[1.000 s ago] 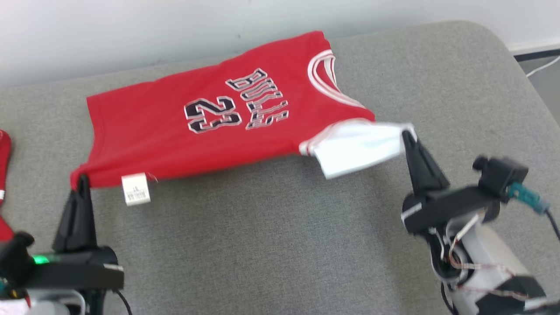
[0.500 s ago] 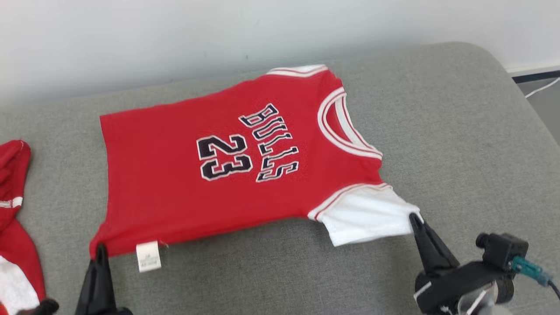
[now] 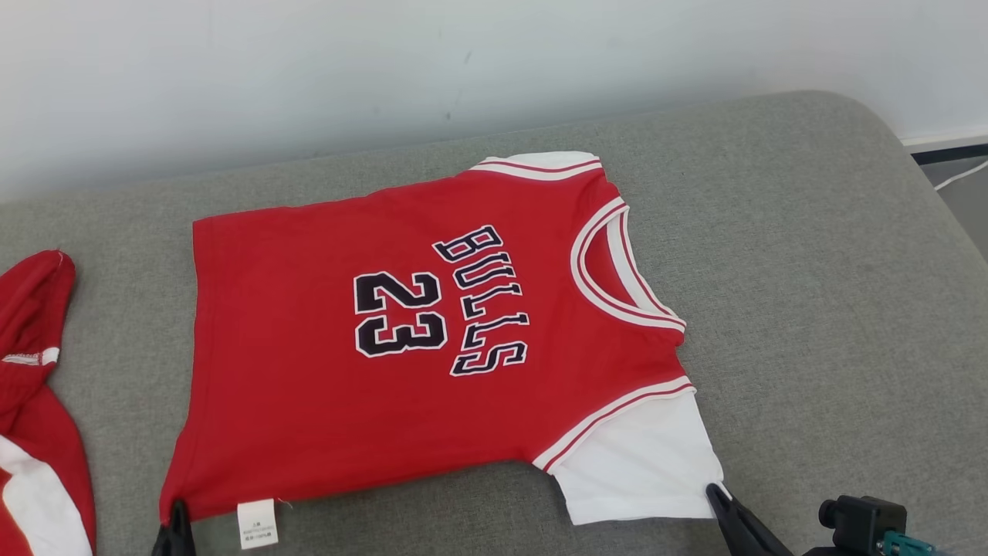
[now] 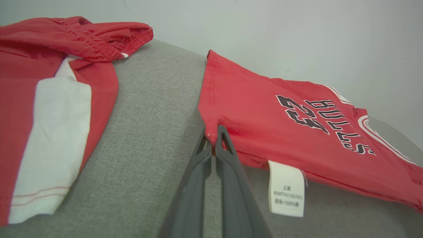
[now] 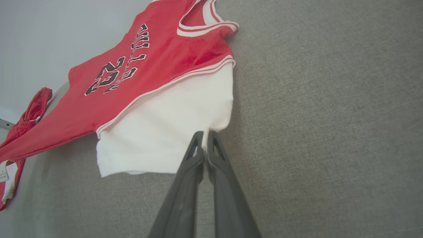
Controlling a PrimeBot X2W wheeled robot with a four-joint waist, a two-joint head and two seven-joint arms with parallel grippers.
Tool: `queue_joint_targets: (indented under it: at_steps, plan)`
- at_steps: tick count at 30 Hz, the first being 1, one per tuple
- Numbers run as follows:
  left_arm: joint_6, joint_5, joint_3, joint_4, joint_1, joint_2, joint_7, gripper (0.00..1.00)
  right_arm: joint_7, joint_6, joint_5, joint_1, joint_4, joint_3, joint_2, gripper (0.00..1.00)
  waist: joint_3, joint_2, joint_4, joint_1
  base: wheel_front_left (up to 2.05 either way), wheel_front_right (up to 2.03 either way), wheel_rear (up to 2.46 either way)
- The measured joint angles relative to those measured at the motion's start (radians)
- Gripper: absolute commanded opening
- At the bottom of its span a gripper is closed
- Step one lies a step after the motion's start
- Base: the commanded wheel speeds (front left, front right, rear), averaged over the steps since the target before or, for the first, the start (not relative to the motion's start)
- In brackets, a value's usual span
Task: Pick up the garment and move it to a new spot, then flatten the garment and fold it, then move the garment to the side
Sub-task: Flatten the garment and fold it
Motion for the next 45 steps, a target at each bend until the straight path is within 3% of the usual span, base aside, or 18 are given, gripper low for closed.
queue_joint_targets:
  at_steps: [11,20,30,45]
  plan:
    - [-0.036,0.023,0.024,0.074,-0.003,-0.035,0.000,0.00,0.013,0.000,-0.004,-0.016,-0.046,-0.028,0.029,0.00,-0.005,0.0001,-0.002,0.0000,0.00,0.00,0.00]
    - [-0.073,0.056,0.044,0.095,-0.078,-0.034,0.000,0.00,-0.001,0.000,0.012,-0.133,-0.010,-0.013,0.017,0.00,0.000,0.0000,-0.010,0.0000,0.00,0.00,0.00]
    - [-0.087,0.067,0.053,0.178,-0.205,-0.003,0.000,0.00,-0.032,0.000,0.040,-0.365,0.163,0.038,0.009,0.00,0.025,0.0001,-0.021,0.0001,0.00,0.00,0.00]
    - [-0.118,0.085,0.008,0.389,-0.433,0.066,0.003,0.00,-0.087,0.000,0.127,-0.732,0.530,0.171,0.036,0.00,0.104,0.0001,-0.018,0.0003,0.00,0.00,0.00]
